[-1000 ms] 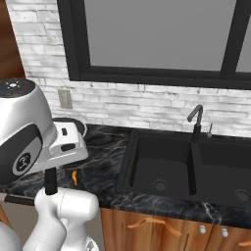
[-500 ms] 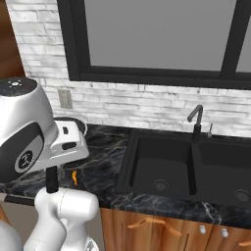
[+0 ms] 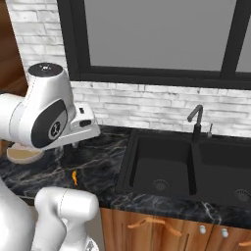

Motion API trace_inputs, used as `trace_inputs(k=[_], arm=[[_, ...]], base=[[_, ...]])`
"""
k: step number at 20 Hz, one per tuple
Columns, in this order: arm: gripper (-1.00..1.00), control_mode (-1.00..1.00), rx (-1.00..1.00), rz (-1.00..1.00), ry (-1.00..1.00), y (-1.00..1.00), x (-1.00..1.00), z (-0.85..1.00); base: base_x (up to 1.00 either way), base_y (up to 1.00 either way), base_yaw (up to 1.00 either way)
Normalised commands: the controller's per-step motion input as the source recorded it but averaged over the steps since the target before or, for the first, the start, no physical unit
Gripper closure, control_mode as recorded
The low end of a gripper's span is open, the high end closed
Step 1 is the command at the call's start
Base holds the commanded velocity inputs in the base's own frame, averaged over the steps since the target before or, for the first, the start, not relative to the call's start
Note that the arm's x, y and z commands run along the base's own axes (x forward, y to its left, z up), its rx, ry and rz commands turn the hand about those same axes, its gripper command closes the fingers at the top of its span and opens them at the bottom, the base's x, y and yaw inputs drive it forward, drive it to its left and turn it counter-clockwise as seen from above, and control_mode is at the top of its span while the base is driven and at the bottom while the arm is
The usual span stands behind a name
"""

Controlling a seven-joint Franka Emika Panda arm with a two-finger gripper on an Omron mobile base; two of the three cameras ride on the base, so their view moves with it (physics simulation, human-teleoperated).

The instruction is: Retrieve the pan from the cabinet, then place the raw meat into the pan to avoid contamination.

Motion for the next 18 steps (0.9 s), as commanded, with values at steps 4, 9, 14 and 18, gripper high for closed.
trace_inputs(k=[4,9,14,18], arm=[[1.0,-1.0,0.0,0.05,0.0,0.0,0.92,-0.03],[1.0,-1.0,0.0,0.05,0.0,0.0,0.88,-0.12],[1.0,-1.0,0.0,0.05,0.0,0.0,0.7,-0.16],[1.0,-1.0,0.0,0.02,0.0,0.0,0.33,-0.17]], base=[[0.0,0.0,0.0],[0.0,0.0,0.0],[0.0,0.0,0.0],[0.0,0.0,0.0]])
